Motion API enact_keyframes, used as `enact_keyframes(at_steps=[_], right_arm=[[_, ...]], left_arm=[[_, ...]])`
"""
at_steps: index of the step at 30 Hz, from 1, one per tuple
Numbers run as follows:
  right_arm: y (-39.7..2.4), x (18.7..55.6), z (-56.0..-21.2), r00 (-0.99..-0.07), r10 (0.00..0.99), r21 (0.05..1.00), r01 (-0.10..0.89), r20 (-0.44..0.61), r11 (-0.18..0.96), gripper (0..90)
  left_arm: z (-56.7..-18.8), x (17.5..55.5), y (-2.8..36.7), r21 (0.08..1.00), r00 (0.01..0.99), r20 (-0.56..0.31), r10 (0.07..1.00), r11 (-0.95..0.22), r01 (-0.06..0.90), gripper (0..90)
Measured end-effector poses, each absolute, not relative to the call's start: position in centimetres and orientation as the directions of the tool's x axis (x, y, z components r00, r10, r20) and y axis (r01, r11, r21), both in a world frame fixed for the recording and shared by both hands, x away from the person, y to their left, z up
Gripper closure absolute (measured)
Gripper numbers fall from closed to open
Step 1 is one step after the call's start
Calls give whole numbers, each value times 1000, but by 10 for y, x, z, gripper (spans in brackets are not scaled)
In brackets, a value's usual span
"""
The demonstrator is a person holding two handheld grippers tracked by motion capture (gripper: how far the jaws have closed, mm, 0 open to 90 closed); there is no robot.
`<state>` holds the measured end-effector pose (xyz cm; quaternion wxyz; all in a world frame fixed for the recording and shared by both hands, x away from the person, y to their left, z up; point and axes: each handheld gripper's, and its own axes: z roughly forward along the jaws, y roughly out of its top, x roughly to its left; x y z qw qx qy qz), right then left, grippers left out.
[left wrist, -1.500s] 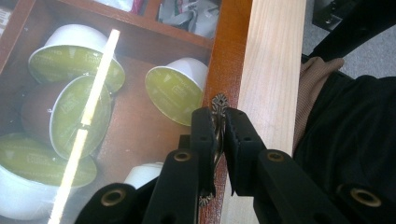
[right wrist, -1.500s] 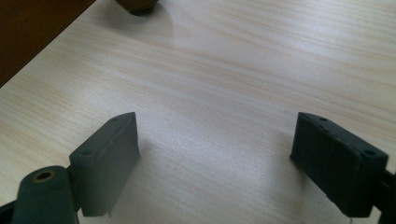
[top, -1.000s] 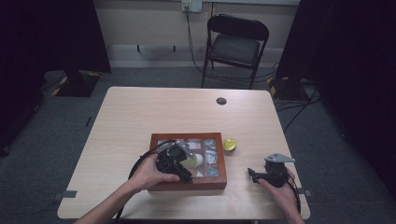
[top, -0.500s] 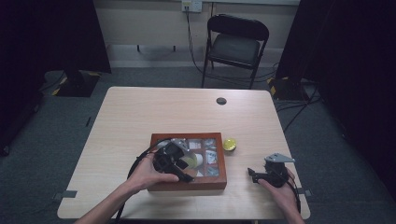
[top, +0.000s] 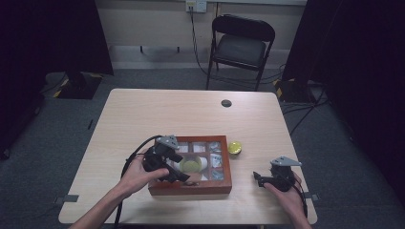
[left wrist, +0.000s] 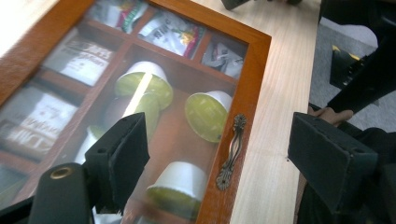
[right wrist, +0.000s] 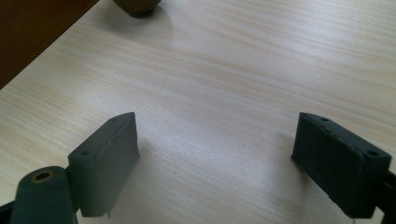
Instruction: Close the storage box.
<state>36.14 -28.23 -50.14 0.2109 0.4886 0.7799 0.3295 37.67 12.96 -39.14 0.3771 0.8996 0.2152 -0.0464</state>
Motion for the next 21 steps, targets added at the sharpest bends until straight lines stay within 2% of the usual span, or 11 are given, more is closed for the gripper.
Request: enact_keyframes(at_steps=[6, 14, 15, 21], right_arm=[[-282, 361, -501, -434, 901, 720, 623, -6, 305, 135], [-282, 361, -501, -435, 901, 720, 623, -7, 306, 135], [-282, 361, -501, -435, 901, 720, 623, -7, 306, 135], [-282, 361, -501, -435, 901, 720, 623, -6, 306, 135]], left_arm=[[-390, 373, 154, 718, 909, -228, 349, -571, 399, 193], [-397, 369, 192, 725, 851, -180, 494, -518, 454, 163], [-400, 368, 201, 732, 834, -152, 531, -507, 456, 163], [-408, 365, 219, 730, 803, -126, 582, -494, 472, 163]])
